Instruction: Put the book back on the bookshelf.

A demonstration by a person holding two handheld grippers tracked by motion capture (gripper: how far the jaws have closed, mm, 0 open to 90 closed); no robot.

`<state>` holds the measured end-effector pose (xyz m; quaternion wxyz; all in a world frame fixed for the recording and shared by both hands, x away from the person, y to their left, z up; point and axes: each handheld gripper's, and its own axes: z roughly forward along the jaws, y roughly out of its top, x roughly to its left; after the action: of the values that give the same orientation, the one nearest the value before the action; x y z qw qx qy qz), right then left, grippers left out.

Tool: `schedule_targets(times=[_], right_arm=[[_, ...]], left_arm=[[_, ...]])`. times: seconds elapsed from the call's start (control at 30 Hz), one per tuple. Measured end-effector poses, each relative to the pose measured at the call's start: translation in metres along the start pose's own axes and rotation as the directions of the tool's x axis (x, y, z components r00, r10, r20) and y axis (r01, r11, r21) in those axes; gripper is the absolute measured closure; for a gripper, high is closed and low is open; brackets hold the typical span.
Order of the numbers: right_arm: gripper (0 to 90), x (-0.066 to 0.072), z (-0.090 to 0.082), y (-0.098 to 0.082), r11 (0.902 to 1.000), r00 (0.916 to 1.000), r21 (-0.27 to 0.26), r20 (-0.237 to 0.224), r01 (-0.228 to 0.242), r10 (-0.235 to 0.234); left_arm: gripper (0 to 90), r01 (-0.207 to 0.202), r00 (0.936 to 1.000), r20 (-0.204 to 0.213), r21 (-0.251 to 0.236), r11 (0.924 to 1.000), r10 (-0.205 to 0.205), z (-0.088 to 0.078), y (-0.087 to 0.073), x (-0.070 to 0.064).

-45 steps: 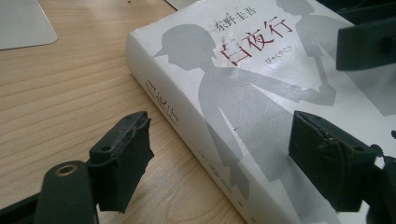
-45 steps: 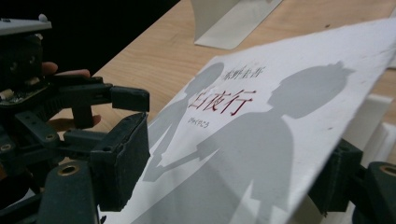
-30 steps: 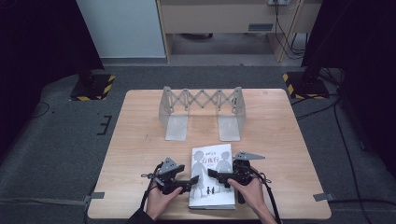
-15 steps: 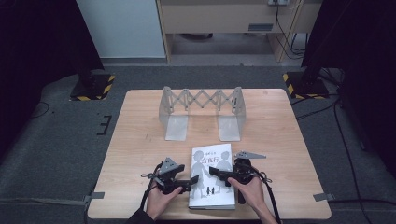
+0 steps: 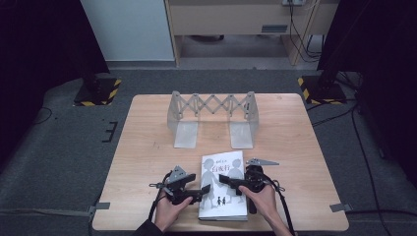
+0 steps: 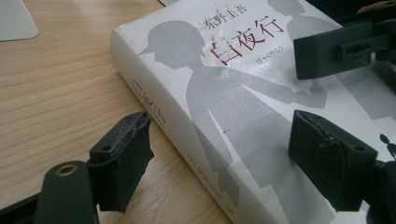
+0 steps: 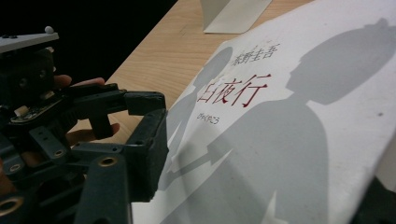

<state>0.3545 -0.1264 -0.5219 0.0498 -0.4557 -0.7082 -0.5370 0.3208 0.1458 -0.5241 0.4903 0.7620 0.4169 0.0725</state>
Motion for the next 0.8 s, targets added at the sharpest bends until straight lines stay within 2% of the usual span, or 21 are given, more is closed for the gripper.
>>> schedule_targets(times=[0.2, 0.4, 0.53, 0.63, 0.67, 0.8], right_arm=[[57.5, -0.005, -0.003, -0.001, 0.9977, 0.9977, 0.001, -0.008, -0.068, 0.068], [63.1, -0.004, -0.005, -0.001, 0.9959, 0.9957, -0.008, -0.020, -0.090, 0.090], [65.7, -0.003, -0.007, 0.000, 0.9963, 0.9962, -0.024, -0.028, -0.083, 0.082], [68.7, 0.000, -0.009, 0.002, 0.9964, 0.9960, -0.038, -0.050, -0.076, 0.074], [70.3, 0.002, -0.010, 0.003, 0.9970, 0.9966, -0.049, -0.060, -0.060, 0.057], [73.5, 0.007, -0.013, 0.005, 0.9964, 0.9955, -0.073, -0.088, -0.042, 0.036]], left_arm=[[20.5, 0.011, 0.9999, 0.007, 0.006, 0.9999, -0.011, 0.001, 0.000, 0.001], [20.8, 0.044, 0.9986, 0.029, 0.001, 0.9990, -0.044, 0.002, 0.000, 0.004], [20.8, 0.056, 0.9972, 0.051, -0.007, 0.9984, -0.055, 0.003, 0.001, 0.004], [20.0, 0.066, 0.9957, 0.066, -0.023, 0.9975, -0.065, 0.003, 0.002, 0.004], [18.8, 0.072, 0.9947, 0.075, -0.029, 0.9970, -0.070, 0.003, 0.002, 0.004], [14.4, 0.094, 0.9902, 0.109, -0.059, 0.9938, -0.087, 0.003, 0.003, 0.005]])
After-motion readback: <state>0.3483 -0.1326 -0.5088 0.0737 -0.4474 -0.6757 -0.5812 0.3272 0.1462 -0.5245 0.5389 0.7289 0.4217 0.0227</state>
